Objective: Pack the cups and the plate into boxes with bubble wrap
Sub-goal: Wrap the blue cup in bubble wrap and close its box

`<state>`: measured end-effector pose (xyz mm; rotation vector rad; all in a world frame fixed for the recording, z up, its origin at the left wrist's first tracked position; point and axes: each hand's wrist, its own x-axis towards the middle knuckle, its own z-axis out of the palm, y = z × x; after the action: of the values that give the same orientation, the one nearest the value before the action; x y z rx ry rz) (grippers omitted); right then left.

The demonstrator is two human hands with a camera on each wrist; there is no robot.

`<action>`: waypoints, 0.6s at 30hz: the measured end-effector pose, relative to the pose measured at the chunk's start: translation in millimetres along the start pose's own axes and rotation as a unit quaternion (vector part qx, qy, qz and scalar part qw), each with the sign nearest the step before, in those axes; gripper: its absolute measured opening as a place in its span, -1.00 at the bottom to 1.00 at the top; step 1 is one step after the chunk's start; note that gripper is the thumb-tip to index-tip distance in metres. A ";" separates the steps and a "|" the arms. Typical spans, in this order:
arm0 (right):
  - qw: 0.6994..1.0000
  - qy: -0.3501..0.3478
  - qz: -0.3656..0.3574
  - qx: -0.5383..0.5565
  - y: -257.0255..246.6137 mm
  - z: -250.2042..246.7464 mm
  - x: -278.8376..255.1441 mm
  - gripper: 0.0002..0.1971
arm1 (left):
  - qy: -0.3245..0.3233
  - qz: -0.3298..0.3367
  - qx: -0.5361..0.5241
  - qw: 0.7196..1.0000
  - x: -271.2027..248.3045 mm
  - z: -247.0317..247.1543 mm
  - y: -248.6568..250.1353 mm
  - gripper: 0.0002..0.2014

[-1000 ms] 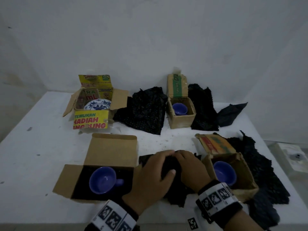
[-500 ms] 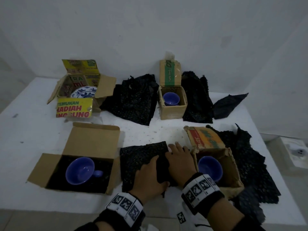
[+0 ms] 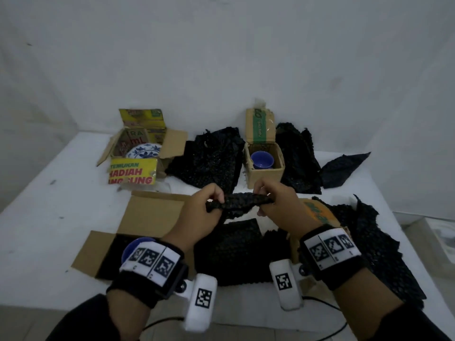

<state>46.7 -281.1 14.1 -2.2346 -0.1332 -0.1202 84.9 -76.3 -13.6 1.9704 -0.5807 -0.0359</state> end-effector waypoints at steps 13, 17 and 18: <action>0.982 -0.050 -0.087 -0.163 -62.7 133.0 17.0 -0.66 | -0.100 0.017 0.125 0.987 -37.7 -128.1 -70.9 -0.55; 0.922 -0.069 -0.074 -0.374 -73.1 169.8 5.2 -0.78 | -0.186 -0.002 0.173 0.967 -57.9 -126.7 -98.5 -0.50; 0.907 -0.076 -0.059 -0.409 -76.0 177.0 -0.4 -0.72 | -0.206 0.001 0.186 0.961 -62.0 -125.7 -105.0 -0.46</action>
<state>42.9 -95.2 -36.2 -3.0796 -0.3562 -0.0709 104.8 91.6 -59.1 2.3468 -0.9107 -0.3668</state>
